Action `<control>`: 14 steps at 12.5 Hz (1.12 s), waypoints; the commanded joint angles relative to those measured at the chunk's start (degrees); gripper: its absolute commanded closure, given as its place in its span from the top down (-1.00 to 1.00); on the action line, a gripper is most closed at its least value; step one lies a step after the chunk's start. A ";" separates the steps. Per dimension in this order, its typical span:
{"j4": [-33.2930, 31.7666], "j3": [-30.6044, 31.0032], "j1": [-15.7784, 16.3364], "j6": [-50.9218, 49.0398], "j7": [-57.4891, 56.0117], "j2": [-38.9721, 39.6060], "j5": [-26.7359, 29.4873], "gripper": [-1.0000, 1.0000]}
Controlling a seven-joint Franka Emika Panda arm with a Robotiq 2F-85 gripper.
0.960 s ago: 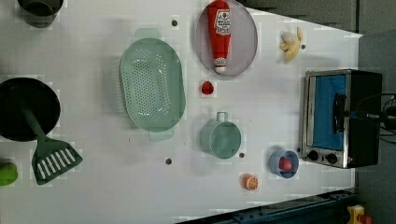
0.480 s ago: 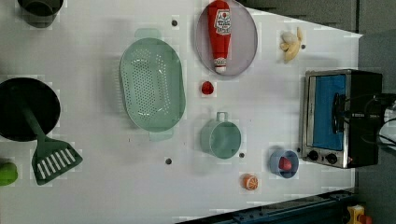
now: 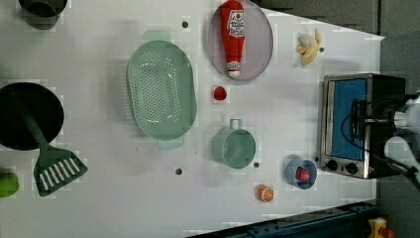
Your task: Flap open oven.
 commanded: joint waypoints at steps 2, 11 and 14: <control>-1.09 4.68 6.46 -1.98 20.08 5.87 -8.26 -0.65; 3.06 7.37 18.82 -14.23 56.11 19.23 -26.32 -0.65; 7.81 7.52 22.12 -15.98 57.32 26.28 -28.67 -0.65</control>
